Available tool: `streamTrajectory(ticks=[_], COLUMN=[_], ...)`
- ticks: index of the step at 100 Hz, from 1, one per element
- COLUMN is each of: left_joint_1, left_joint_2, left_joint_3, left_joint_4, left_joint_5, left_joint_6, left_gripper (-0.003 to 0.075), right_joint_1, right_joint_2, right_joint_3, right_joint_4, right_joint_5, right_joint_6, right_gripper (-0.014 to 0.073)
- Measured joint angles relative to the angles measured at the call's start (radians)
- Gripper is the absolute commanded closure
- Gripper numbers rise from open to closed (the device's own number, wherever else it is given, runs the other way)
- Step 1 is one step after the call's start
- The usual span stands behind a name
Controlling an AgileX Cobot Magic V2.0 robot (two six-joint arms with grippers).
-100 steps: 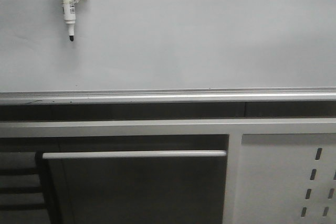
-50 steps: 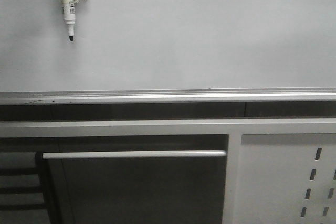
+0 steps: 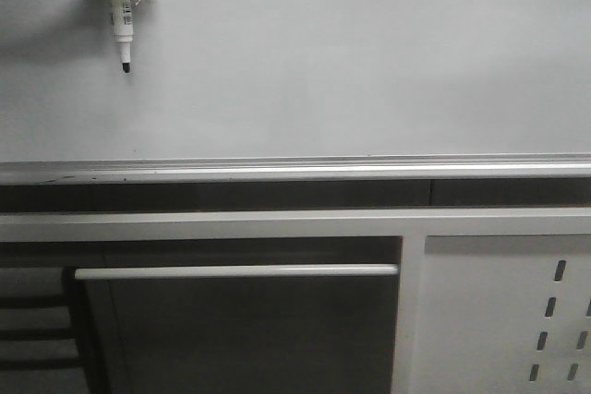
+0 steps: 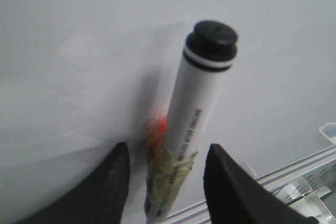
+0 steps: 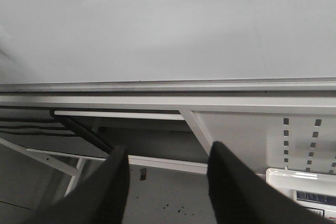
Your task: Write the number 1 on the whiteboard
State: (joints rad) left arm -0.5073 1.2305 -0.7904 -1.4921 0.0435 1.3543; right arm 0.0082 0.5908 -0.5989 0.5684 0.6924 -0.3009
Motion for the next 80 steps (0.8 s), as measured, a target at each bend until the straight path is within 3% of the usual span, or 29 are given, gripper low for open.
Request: streamTrajectory(ticks=[9,32,52,63,80], left_joint_1=[0.0,0.0,0.0,0.0,-0.01], left_joint_2=[0.001,0.001,-0.034,-0.048,-0.048], left_joint_3=[0.0,0.0,-0.002,-0.002,-0.002], left_joint_4=[0.004,0.048,0.178,0.277,0.433], left_joint_5=[-0.004,0.014,0.222,0.392,0.62], left_joint_6=[0.002,0.002,0.002,-0.022,-0.063], left_gripper=[0.0743,0.0741,0.0741,0.0741,0.0741], right_joint_1=[0.0,0.0,0.0,0.0,0.0], right_joint_2=[0.0,0.002,0.002,0.016,0.104], right_joint_3=[0.0,0.0,0.0,0.0,-0.03], right_joint_4=[0.0,0.0,0.013,0.11,0.382], right_joint_5=[0.0,0.0,0.021,0.075,0.223], right_joint_6=[0.0,0.0,-0.023,-0.151,-0.435], right_gripper=[0.0281,0.0281,0.0281,0.0281,0.0281])
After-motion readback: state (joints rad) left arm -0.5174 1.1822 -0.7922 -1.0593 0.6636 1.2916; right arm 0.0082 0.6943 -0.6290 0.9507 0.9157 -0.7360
